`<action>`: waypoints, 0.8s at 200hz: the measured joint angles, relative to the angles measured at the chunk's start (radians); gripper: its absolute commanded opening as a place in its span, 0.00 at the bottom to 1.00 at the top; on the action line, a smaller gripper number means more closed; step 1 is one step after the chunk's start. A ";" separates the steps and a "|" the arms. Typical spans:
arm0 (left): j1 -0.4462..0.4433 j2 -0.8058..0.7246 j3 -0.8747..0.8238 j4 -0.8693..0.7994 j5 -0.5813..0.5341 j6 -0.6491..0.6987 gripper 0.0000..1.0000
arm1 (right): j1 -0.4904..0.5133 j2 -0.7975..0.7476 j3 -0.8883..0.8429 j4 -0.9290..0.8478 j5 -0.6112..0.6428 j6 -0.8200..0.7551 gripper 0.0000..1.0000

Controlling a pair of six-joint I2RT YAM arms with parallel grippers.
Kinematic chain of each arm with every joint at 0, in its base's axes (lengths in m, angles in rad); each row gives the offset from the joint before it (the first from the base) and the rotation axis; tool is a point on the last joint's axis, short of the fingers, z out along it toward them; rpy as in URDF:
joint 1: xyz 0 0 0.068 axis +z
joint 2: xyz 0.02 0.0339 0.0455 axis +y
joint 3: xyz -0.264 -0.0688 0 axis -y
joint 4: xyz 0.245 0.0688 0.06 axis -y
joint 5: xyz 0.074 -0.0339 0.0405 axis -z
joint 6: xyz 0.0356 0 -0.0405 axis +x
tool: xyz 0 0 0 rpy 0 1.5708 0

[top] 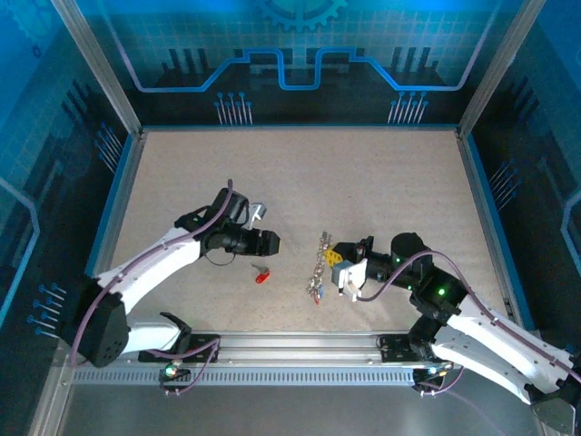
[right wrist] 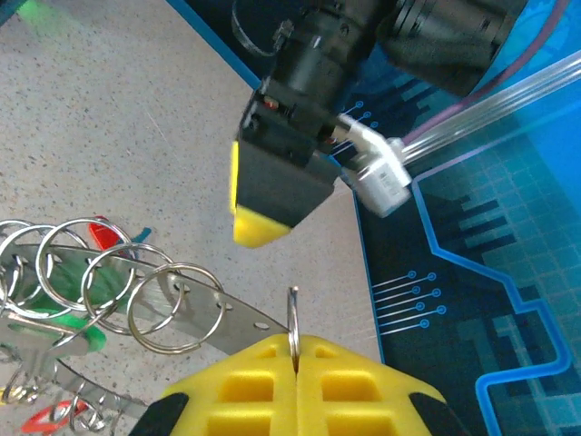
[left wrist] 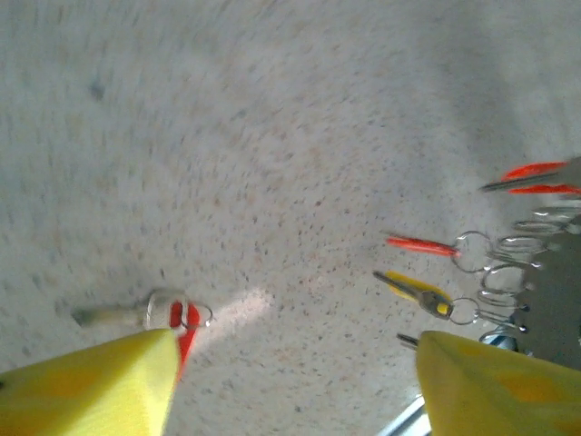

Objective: Put the keys on the keyring

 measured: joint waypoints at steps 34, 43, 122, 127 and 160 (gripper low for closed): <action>-0.006 0.085 -0.029 -0.014 -0.011 -0.123 0.46 | 0.001 0.020 0.012 -0.015 0.015 -0.002 0.00; -0.014 0.095 -0.032 -0.020 -0.023 -0.140 0.44 | 0.001 0.027 0.013 -0.019 0.018 -0.002 0.00; -0.096 0.285 0.032 -0.066 -0.131 -0.089 0.38 | 0.001 0.048 0.017 -0.044 0.045 0.006 0.00; -0.102 0.298 0.041 -0.074 -0.135 -0.076 0.38 | 0.001 0.047 0.017 -0.044 0.047 0.010 0.00; -0.114 0.360 0.119 -0.105 -0.126 0.017 0.57 | 0.001 0.042 0.018 -0.045 0.055 0.017 0.00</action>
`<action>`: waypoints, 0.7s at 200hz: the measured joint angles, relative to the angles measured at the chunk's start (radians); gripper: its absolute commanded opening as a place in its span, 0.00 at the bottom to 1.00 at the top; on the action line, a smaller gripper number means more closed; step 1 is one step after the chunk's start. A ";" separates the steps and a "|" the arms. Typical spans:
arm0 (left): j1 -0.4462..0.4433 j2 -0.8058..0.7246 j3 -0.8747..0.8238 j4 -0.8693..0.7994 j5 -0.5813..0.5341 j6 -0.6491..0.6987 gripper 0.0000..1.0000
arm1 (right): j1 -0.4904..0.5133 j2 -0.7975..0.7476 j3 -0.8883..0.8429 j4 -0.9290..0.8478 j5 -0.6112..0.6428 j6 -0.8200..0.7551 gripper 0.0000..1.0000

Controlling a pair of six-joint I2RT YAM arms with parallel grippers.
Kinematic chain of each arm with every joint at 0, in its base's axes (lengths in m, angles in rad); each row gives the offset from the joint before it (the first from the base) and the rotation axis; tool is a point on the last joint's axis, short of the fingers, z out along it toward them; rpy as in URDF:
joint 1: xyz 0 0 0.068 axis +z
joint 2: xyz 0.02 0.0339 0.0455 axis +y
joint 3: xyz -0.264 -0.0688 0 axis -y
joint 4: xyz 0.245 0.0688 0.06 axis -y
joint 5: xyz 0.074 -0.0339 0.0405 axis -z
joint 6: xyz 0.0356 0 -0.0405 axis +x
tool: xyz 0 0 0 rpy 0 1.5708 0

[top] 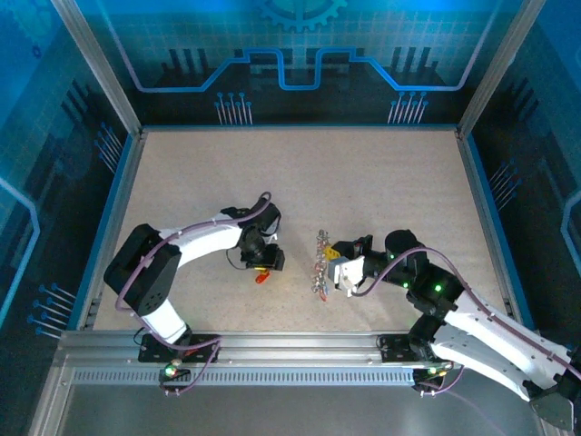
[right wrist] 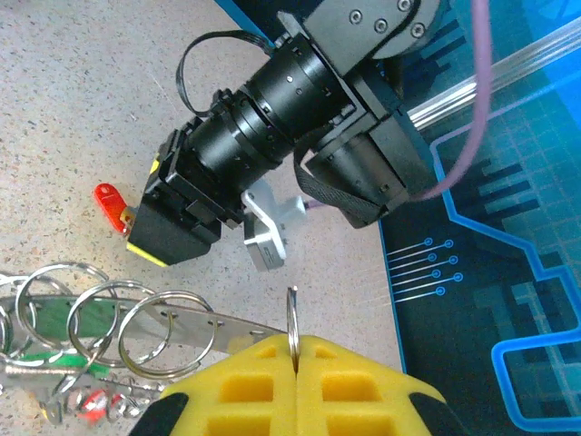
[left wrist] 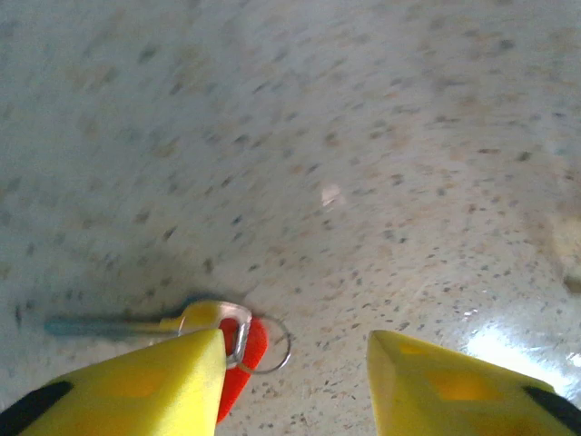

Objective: Put the keys on the keyring

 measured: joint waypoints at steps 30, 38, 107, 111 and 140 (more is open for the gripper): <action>0.000 0.007 0.096 -0.064 0.006 0.143 0.61 | 0.000 -0.007 0.007 -0.014 0.016 0.001 0.00; 0.000 0.006 0.123 -0.082 0.006 0.195 0.61 | 0.000 -0.011 0.009 -0.018 0.019 0.001 0.00; -0.029 -0.211 -0.016 -0.073 0.090 1.037 0.45 | 0.000 -0.033 0.039 -0.054 0.026 0.015 0.00; -0.027 -0.213 -0.036 -0.067 0.091 1.075 0.45 | 0.000 -0.035 0.043 -0.058 0.027 0.015 0.00; 0.016 -0.198 -0.137 -0.015 0.093 1.305 0.43 | 0.001 -0.064 0.064 -0.084 0.043 0.015 0.00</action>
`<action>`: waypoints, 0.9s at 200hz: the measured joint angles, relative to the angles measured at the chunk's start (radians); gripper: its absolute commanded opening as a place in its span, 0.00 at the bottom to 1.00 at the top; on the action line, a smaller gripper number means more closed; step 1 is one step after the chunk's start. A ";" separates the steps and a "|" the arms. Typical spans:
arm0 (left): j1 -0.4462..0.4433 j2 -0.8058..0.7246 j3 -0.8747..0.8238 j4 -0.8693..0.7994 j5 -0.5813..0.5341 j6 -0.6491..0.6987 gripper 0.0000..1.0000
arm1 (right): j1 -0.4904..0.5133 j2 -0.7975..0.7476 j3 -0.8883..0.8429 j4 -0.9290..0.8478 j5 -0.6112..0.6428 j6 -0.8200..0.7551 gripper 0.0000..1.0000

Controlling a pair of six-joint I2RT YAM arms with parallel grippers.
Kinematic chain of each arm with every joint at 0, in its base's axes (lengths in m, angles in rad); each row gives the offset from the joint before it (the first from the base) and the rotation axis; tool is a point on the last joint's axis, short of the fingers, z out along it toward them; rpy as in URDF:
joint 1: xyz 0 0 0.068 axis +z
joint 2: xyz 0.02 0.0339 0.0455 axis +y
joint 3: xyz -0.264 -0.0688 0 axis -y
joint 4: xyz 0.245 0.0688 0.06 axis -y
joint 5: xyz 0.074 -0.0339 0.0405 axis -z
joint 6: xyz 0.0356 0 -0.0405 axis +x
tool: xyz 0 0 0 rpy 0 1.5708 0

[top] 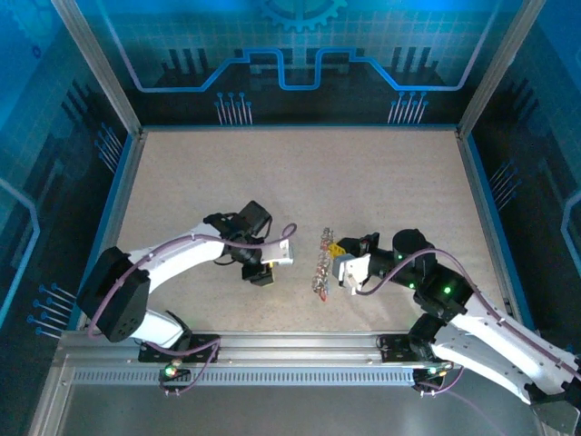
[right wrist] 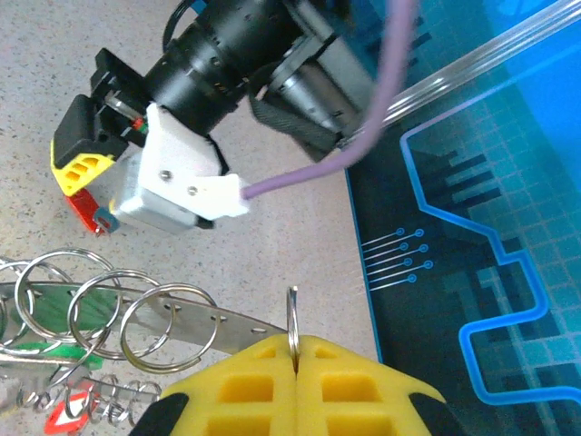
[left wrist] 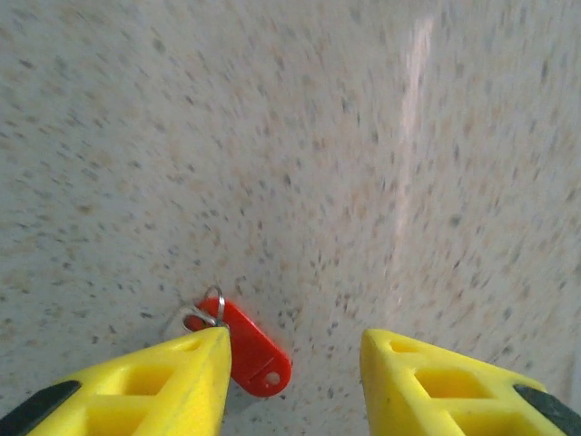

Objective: Put the keys on the keyring

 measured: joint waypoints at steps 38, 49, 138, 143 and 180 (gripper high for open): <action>0.031 0.008 -0.021 0.107 0.012 0.135 0.40 | 0.000 -0.029 0.003 -0.021 0.019 0.000 0.00; 0.031 0.018 -0.027 0.132 0.012 0.161 0.40 | 0.000 -0.034 0.003 -0.026 0.024 0.000 0.00; 0.029 0.055 -0.070 0.235 -0.018 0.219 0.35 | 0.000 -0.055 0.003 -0.040 0.031 0.000 0.00; 0.028 0.059 -0.070 0.235 -0.021 0.220 0.36 | 0.000 -0.055 0.003 -0.040 0.031 0.000 0.00; 0.022 0.069 -0.071 0.235 -0.043 0.232 0.36 | 0.000 -0.056 0.003 -0.040 0.032 0.000 0.00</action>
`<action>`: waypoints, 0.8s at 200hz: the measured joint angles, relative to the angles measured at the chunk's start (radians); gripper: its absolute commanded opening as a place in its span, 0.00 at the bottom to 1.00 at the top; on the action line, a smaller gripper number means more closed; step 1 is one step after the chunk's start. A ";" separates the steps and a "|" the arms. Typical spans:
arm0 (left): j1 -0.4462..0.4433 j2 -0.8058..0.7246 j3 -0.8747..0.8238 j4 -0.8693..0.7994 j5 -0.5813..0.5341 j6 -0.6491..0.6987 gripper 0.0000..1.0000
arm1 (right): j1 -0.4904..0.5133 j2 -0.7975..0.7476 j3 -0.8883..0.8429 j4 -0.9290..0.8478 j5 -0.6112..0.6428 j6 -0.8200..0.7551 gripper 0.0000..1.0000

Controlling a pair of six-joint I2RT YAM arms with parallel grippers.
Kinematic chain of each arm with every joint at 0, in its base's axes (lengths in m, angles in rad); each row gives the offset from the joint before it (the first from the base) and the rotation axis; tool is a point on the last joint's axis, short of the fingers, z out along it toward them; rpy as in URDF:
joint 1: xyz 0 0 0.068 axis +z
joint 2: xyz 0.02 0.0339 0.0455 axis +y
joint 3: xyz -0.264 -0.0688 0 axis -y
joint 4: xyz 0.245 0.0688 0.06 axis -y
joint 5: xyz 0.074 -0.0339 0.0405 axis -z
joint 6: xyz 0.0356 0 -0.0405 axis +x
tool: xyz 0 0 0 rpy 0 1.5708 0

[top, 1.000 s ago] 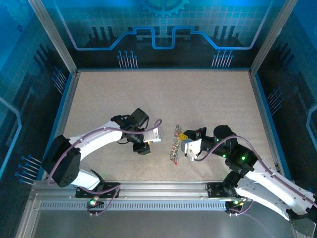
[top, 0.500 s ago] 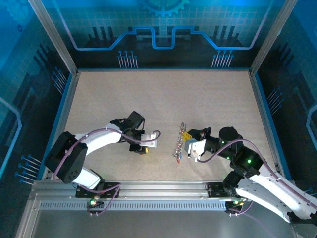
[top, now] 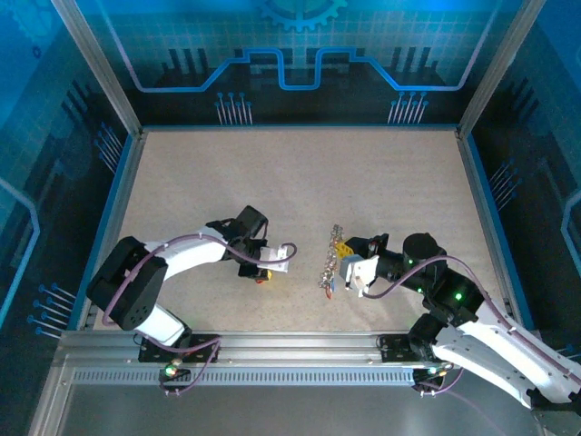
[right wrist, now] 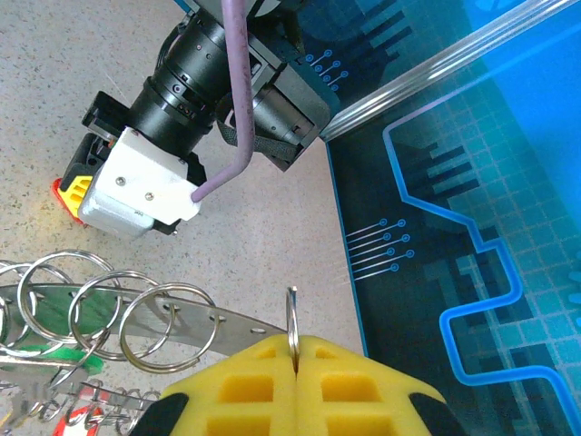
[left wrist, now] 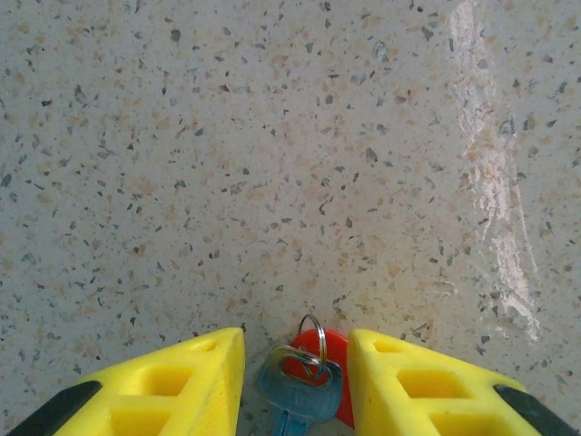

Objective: Put the keys on the keyring

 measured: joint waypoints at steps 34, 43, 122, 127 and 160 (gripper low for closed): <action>-0.001 0.008 0.000 -0.001 -0.012 0.003 0.35 | 0.000 -0.012 0.000 -0.001 0.000 0.000 0.00; -0.002 0.015 0.000 -0.001 -0.015 0.003 0.33 | 0.000 -0.015 0.000 -0.002 0.000 0.000 0.00; -0.004 0.027 0.000 -0.001 -0.049 0.009 0.23 | 0.000 -0.017 0.000 -0.006 0.000 0.000 0.00; -0.004 0.027 0.000 -0.001 -0.050 0.009 0.25 | 0.000 -0.017 0.000 -0.006 0.000 0.000 0.00; -0.004 0.027 0.000 0.003 -0.068 0.009 0.28 | 0.000 -0.017 0.000 -0.006 0.000 0.000 0.00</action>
